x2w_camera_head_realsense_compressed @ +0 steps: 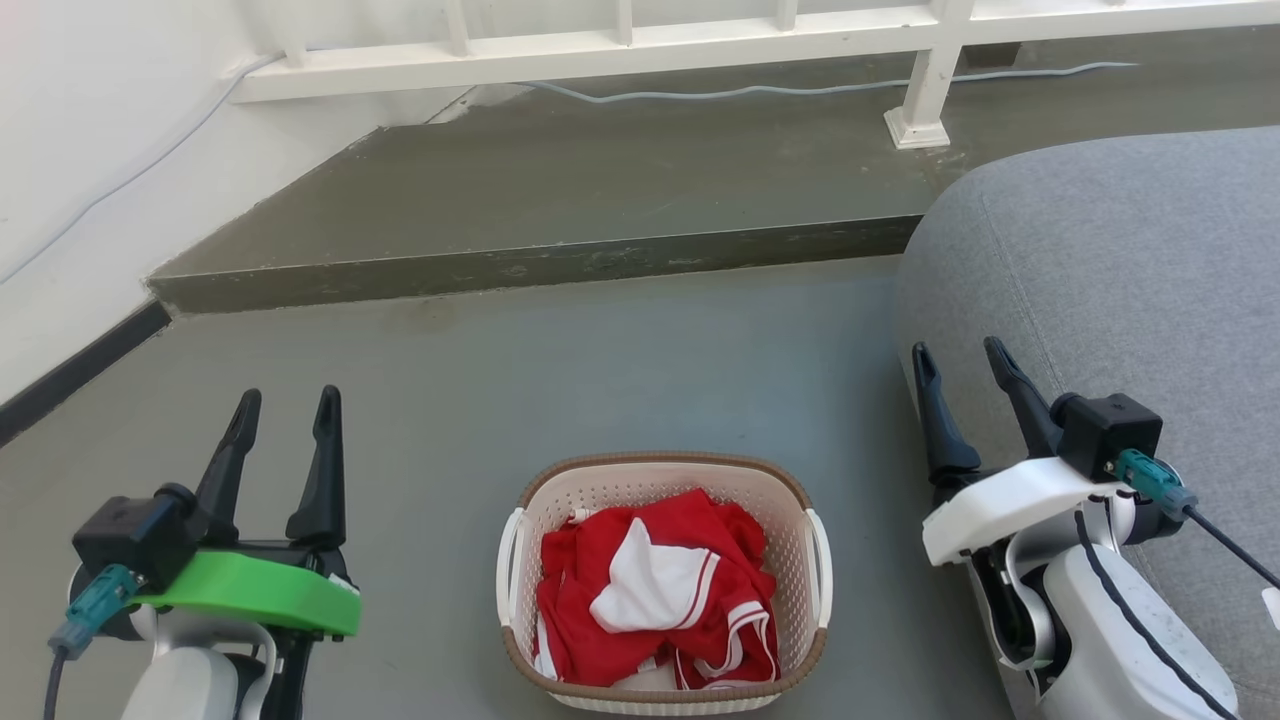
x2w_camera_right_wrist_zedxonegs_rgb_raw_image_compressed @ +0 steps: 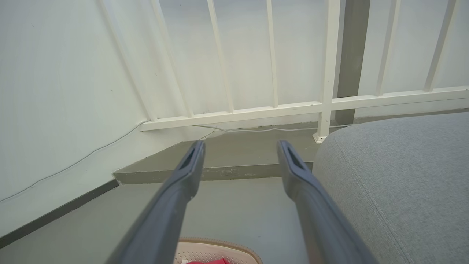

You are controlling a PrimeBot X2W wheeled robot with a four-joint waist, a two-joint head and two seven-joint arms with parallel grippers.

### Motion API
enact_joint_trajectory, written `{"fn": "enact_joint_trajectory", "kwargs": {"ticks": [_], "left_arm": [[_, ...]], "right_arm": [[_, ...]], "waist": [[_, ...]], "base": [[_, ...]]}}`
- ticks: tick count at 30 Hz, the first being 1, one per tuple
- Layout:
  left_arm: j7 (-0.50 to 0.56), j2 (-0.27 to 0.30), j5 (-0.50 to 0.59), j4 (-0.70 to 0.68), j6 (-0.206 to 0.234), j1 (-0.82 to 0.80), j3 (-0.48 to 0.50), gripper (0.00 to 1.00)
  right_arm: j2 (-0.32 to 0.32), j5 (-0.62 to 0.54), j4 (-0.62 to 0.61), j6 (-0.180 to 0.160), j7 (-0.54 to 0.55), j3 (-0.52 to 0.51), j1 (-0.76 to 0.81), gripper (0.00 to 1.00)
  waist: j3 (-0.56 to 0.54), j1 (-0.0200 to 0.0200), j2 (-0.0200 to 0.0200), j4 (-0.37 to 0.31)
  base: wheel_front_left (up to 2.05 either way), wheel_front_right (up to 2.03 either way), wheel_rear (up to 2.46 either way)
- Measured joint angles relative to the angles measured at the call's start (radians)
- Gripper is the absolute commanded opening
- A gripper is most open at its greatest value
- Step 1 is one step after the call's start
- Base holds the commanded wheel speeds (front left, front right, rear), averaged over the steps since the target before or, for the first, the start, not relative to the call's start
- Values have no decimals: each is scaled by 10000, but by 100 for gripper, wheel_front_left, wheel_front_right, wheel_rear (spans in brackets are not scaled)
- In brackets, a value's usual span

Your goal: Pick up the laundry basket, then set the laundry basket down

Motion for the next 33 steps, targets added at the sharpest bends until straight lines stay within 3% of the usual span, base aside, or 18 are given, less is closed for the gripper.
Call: {"fn": "enact_joint_trajectory", "kwargs": {"ticks": [1,2,9,33], "left_arm": [[0,-10,27,4,-6,1,-2,100],[0,-29,27,13,-17,8,-4,0],[52,-297,-42,531,-25,333,-79,0],[941,-558,-2913,731,-29,334,447,0]], "right_arm": [[2,-2,0,0,0,-8,4,100],[10,-15,0,0,0,-23,4,0],[167,96,393,4,46,19,545,0],[420,3193,318,587,851,-1122,574,0]], "waist": [[2,0,0,0],[4,0,0,0],[3,0,0,2],[-81,0,0,79]], "base": [[0,0,0],[0,0,0],[0,0,0],[0,0,0]]}}
